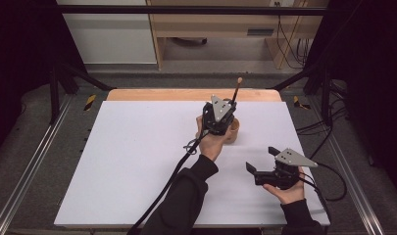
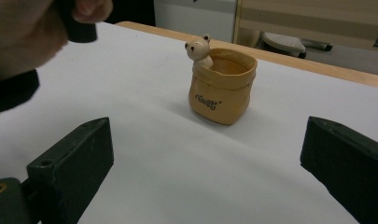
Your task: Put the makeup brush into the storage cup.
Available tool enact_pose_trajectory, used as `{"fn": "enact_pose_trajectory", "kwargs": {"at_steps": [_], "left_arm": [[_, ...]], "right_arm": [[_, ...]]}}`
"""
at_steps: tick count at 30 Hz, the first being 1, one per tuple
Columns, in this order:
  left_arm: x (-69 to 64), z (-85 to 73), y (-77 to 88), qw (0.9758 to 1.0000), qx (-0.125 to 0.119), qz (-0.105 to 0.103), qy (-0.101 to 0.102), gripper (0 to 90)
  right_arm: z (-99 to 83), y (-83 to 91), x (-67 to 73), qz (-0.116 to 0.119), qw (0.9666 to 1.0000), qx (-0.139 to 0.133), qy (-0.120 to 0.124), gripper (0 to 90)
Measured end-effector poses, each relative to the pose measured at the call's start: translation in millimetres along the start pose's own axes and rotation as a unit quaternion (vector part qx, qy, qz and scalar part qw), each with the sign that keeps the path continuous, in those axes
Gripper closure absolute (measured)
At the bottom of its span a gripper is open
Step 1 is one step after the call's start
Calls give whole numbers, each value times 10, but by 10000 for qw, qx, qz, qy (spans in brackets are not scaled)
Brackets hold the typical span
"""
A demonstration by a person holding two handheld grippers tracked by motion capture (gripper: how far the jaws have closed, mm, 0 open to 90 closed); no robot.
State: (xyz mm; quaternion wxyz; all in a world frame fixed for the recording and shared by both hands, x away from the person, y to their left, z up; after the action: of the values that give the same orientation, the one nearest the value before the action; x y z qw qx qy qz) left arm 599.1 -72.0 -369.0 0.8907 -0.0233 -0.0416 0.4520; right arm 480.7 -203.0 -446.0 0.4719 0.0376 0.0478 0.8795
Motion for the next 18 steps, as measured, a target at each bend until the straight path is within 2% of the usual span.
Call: {"fn": "enact_pose_trajectory", "kwargs": {"at_steps": [8, 18], "left_arm": [[-70, -171, -204, 9999, 53, -69, -63, 834], [-1, -455, -356, 9995, 311, 42, 18, 834]], "right_arm": [[12, 8, -15, -11, 10000, -33, 43, 35], [-7, -9, -14, 26, 10000, -4, 70, 38]]}}
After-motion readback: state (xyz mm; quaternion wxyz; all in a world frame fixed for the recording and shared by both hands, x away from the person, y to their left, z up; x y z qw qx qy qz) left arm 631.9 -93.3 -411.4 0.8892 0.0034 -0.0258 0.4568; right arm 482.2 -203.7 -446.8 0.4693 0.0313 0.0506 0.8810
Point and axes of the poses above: each handheld gripper's, and its own axes: y roughly backward along the jaws, z roughly out of its top, x roughly to its left, the point moved 7 cm from there along -y, roughly forward along the jaws, and after that the axes turned 14 degrees about -x, right-handed, at the moved point
